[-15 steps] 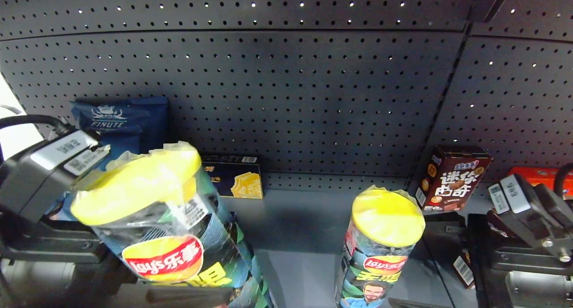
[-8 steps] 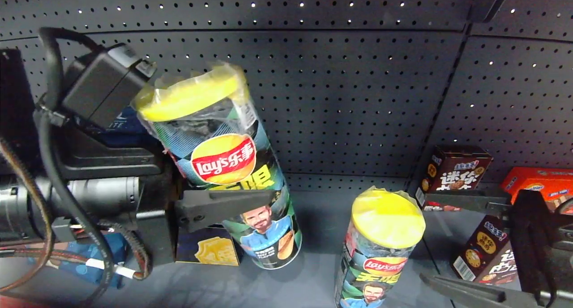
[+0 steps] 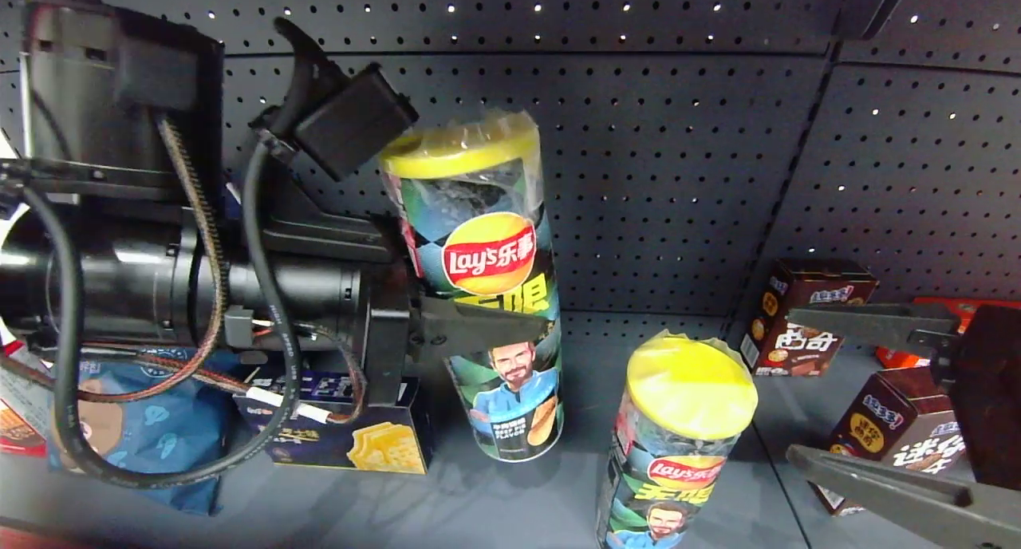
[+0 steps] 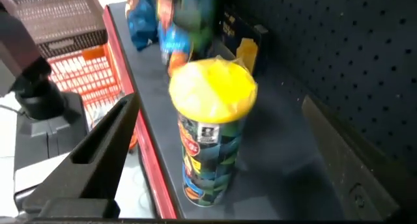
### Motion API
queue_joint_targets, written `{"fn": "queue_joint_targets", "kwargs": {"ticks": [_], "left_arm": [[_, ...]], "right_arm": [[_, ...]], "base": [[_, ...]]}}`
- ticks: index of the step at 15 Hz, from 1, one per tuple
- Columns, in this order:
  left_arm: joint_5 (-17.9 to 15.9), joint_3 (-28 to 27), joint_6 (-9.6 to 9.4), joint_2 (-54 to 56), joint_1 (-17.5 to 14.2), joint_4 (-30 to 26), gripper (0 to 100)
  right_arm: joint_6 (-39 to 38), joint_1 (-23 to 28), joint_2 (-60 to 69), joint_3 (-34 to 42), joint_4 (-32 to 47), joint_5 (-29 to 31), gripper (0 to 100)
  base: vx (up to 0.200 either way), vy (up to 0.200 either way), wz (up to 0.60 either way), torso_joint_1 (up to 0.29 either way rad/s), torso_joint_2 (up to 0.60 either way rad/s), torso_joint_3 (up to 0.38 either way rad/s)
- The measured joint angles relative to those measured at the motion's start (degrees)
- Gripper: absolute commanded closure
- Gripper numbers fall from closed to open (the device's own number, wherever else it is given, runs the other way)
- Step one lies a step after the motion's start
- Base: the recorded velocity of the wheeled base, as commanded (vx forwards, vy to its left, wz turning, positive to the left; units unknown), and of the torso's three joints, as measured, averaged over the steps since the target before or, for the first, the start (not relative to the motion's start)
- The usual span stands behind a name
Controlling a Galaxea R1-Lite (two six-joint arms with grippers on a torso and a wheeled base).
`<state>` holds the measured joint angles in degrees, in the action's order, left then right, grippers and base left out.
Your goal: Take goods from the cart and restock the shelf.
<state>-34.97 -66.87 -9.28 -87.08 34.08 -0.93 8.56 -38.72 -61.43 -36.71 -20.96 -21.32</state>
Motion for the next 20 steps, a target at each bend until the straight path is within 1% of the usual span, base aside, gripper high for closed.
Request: {"fn": "queue_joint_targets", "kwargs": {"ticks": [1,3,4,5,7,12,13,15,17,18,19,20], "left_arm": [[0.0,-1.9,-1.89,-1.3,-0.1,-1.5,100],[-0.1,-5.9,-6.53,-5.3,-0.8,-2.8,100],[-0.2,-7.9,-7.94,-7.7,-1.2,-2.9,100],[-0.2,-9.7,-8.64,-10.0,-1.4,-2.9,100],[-0.1,-12.9,-9.22,-14.1,-1.7,-2.9,100],[0.0,-21.1,-9.41,-22.7,-1.8,-3.3,100],[-0.1,-22.5,-9.74,-24.6,-2.0,-3.3,100],[-0.3,-24.3,-11.14,-27.7,-2.6,-3.0,100],[-0.5,-25.5,-11.69,-30.4,-3.5,-3.0,100],[-0.8,-26.3,-11.79,-31.6,-3.9,-3.0,100],[-3.1,-27.7,-11.74,-32.8,-4.1,-3.0,100],[-4.4,-29.0,-11.72,-33.9,-4.2,-3.0,100]], "right_arm": [[-0.4,0.1,0.5,0.0,0.0,0.0,0],[-1.3,0.2,1.4,0.0,0.0,0.0,0],[-1.5,0.2,1.6,0.1,0.0,0.0,0],[-1.5,0.2,1.7,0.1,0.0,-0.1,0],[-1.5,0.2,1.8,0.1,-0.2,-0.2,0],[-1.6,0.2,1.7,0.2,-0.3,-0.2,0],[-1.6,0.3,1.6,0.2,-0.3,-0.3,0],[-1.6,0.3,1.1,0.1,-0.4,-0.3,0],[-1.6,0.2,0.8,0.1,-0.6,-0.4,0],[-1.6,0.2,0.7,0.1,-0.6,-0.4,0],[-1.6,0.2,0.6,0.1,-0.6,-0.4,0],[-1.6,0.2,0.5,0.2,-0.6,-0.4,0]], "base": [[0.0,0.0,0.0,0.0,0.0,0.0],[0.0,0.0,0.0,0.0,0.0,0.0],[0.0,0.0,0.0,0.0,0.0,0.0],[0.0,0.0,0.0,0.0,0.0,0.0],[0.0,0.0,0.0,0.0,0.0,0.0],[0.0,0.0,0.0,0.0,0.0,0.0],[0.0,0.0,0.0,0.0,0.0,0.0],[0.0,0.0,0.0,0.0,0.0,0.0],[0.0,0.0,0.0,0.0,0.0,0.0],[0.0,0.0,0.0,0.0,0.0,0.0],[0.0,0.0,0.0,0.0,0.0,0.0],[0.0,0.0,0.0,0.0,0.0,0.0]]}}
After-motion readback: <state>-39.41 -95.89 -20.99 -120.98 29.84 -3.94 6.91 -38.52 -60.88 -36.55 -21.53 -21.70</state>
